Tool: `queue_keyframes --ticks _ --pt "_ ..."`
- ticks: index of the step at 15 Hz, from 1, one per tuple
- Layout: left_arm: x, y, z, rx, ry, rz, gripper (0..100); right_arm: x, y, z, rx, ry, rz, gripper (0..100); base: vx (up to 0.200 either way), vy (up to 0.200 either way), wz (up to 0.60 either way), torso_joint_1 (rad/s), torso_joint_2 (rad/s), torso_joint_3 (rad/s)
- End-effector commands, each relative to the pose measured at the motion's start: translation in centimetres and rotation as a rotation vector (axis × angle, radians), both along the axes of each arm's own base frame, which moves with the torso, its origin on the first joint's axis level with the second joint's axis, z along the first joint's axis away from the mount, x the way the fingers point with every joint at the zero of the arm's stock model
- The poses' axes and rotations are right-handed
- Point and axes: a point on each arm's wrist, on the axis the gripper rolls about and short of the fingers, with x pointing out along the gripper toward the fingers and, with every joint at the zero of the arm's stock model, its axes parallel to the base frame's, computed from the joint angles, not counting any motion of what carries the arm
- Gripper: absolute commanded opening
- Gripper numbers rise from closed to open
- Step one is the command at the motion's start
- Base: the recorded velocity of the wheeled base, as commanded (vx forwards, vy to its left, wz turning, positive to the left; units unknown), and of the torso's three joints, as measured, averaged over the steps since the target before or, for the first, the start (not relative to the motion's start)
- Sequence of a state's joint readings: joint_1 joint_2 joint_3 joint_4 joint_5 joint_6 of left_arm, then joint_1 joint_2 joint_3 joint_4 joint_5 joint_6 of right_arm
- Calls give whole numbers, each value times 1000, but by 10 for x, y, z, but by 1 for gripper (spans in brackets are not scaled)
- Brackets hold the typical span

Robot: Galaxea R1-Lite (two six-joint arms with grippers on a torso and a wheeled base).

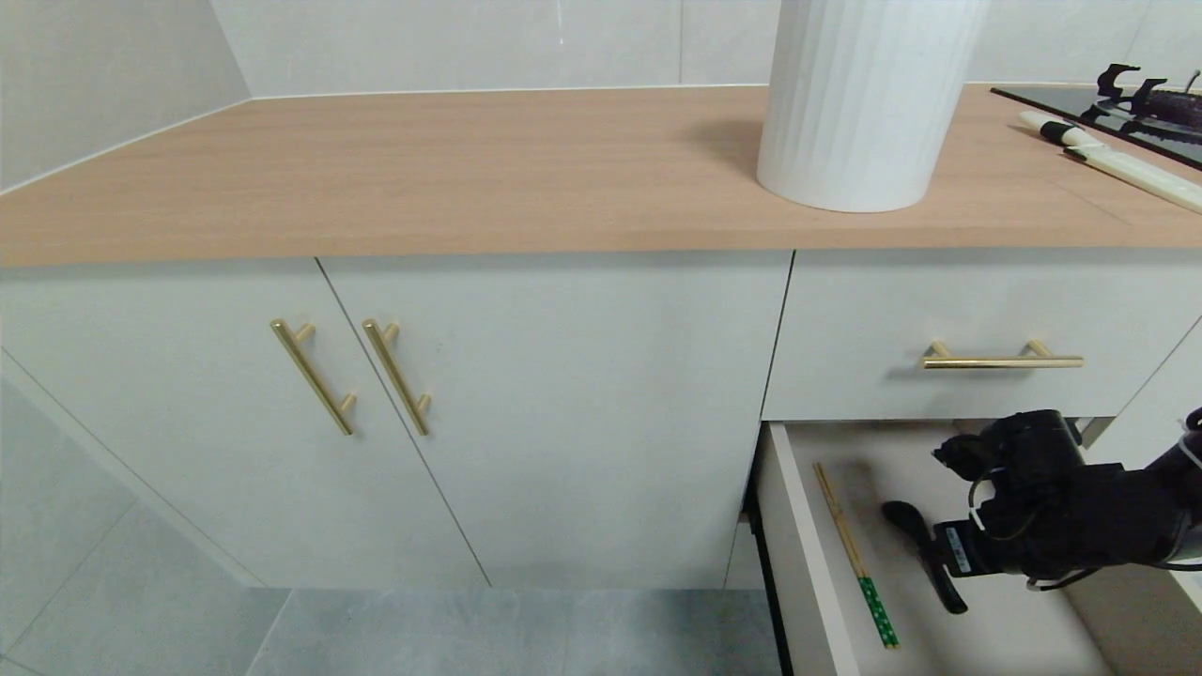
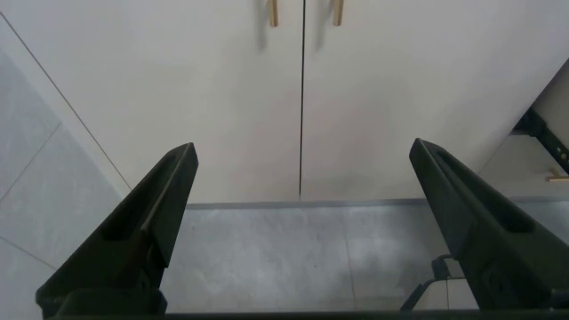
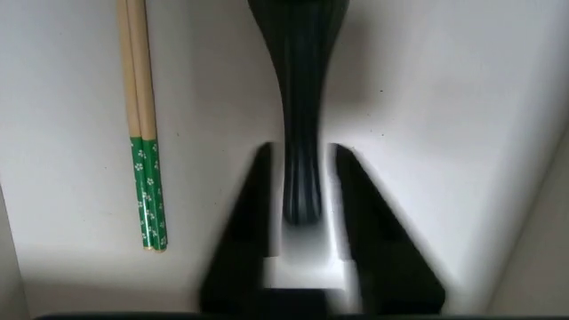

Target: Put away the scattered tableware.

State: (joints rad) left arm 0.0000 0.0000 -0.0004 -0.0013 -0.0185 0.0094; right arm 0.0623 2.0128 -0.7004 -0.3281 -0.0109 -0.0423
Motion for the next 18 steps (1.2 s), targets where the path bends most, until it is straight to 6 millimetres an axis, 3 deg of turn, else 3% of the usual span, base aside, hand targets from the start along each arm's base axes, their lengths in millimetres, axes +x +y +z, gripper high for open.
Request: queue_keyframes --ticks 1,3,6,9,14,18 --pt "0 0 0 0 0 0 100 -1 0 5 1 -18 1 100 0 0 0 0 0 0" --pt "0 0 0 0 2 0 100 -3 -1 13 6 -41 -9 100 0 0 0 0 0 0" --pt "0 0 0 0 2 -1 100 -20 -5 43 12 -128 -19 100 0 0 0 0 0 0" --pt "0 0 0 0 0 -1 100 -53 -6 78 29 -238 -16 100 0 0 0 0 0 0" --pt "0 0 0 0 2 -1 100 -121 -9 114 35 -248 -11 100 0 0 0 0 0 0" --pt "0 0 0 0 2 0 100 -159 -5 129 39 -232 32 100 0 0 0 0 0 0"
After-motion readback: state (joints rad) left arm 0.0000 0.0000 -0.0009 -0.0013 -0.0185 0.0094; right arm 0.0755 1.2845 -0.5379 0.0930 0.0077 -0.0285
